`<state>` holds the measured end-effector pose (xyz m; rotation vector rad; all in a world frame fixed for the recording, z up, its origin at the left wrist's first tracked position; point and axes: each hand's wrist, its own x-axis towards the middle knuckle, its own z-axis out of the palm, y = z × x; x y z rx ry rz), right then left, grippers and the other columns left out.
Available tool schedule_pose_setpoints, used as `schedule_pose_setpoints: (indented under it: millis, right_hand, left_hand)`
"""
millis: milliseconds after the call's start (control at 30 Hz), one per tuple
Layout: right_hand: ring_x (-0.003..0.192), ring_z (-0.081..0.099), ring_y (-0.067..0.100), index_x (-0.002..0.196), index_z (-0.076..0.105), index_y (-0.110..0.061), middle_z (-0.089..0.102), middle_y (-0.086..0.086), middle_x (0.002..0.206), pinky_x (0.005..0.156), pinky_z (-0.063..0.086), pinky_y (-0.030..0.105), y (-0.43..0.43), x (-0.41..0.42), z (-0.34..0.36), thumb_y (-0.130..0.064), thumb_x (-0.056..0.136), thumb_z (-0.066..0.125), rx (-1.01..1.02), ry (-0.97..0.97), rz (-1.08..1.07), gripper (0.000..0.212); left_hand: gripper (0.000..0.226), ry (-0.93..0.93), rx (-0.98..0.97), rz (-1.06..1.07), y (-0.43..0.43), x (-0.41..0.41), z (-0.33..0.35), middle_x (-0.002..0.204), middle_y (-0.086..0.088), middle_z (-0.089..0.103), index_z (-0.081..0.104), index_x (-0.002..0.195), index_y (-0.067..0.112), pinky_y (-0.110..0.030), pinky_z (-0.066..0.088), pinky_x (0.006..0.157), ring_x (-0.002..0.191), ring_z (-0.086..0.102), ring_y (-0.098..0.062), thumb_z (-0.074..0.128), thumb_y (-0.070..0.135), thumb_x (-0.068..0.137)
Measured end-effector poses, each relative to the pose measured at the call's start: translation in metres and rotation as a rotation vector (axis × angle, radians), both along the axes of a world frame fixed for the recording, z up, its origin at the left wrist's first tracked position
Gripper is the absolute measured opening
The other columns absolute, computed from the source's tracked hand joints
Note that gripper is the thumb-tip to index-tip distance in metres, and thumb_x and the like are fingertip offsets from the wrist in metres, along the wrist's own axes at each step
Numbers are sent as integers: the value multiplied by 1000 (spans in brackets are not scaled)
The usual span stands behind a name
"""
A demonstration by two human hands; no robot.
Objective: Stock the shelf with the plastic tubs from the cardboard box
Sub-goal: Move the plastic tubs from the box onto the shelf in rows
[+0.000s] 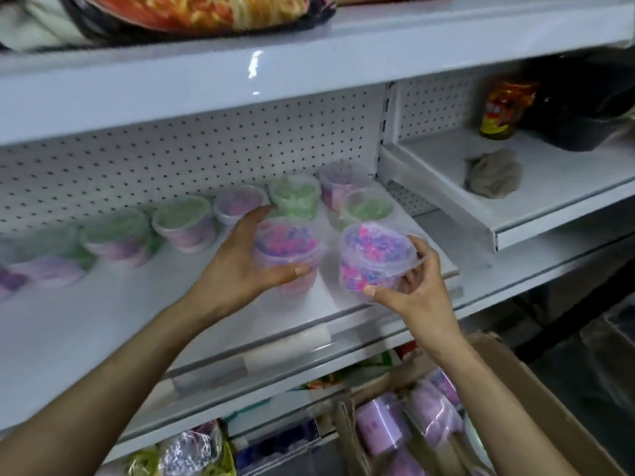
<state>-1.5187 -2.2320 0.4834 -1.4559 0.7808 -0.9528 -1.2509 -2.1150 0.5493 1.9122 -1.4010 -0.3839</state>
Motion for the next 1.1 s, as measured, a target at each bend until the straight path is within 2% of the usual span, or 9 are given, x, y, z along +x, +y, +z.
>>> schedule_pose_setpoints:
  millis: [133,267,400,533,667,767,867,967,1100]
  right_hand:
    - [131,60,6,149,35,-39,58,-11,143,114,49,40,7,27,-6,-7,64,98,40,35,22,110]
    - [132,59,3,160,14,-45,56,-17,144,116,47,43,11,43,-10,-12,66,99,64,82,31,132]
    - [131,59,7,159,27,-35,58,-10,144,114,49,45,21,55,-11,-11,64,101,28,124,62,123]
    - [121,61,-1,149,39,-35,58,-12,138,107,54,30,34,68,-5,-9,64,99,-6,138,56,108]
    - [112,63,-6,139,44,-38,60,-13,133,98,55,19,41,78,-4,-6,64,99,-30,152,25,98]
    - [114,64,-2,136,45,-42,61,-12,131,100,57,25,42,81,-6,-8,63,100,-33,161,-6,98]
    - [113,65,1,133,45,-46,62,-13,130,102,57,29,39,80,-8,-11,63,101,-33,178,-51,96]
    - [113,65,1,135,44,-42,62,-11,130,104,56,31,36,82,-10,-10,64,100,-31,183,-78,96]
    - [117,64,5,135,43,-37,60,-10,132,105,56,37,23,98,-14,-8,65,99,-49,198,-77,94]
  left_hand:
    - [112,-15,-2,66,21,17,-7,158,14,38,27,158,36,-25,34,109,139,40,-4,80,72,66]
    - [113,1,-5,116,34,34,-13,158,8,44,30,157,31,-34,39,114,141,45,-12,82,71,66]
    - [116,35,-30,133,48,47,-18,156,8,45,30,157,34,-29,38,109,138,46,-10,80,79,62]
    - [122,53,-19,145,58,62,-19,156,7,44,26,157,38,-33,40,110,138,47,-13,74,85,55]
    - [119,74,-33,141,63,71,-19,155,4,46,27,157,38,-29,38,104,135,47,-13,80,81,59]
    - [115,93,-40,143,61,76,-23,154,5,45,28,157,37,-30,39,106,137,47,-14,83,70,61]
    - [116,94,-29,123,56,78,-29,156,5,43,27,158,36,-32,40,110,138,47,-16,85,69,62]
    - [119,89,-6,123,49,77,-34,158,3,41,27,159,32,-30,38,110,140,45,-18,83,70,61]
    - [119,78,10,126,46,79,-35,159,2,40,26,159,31,-36,39,113,142,44,-20,82,71,62]
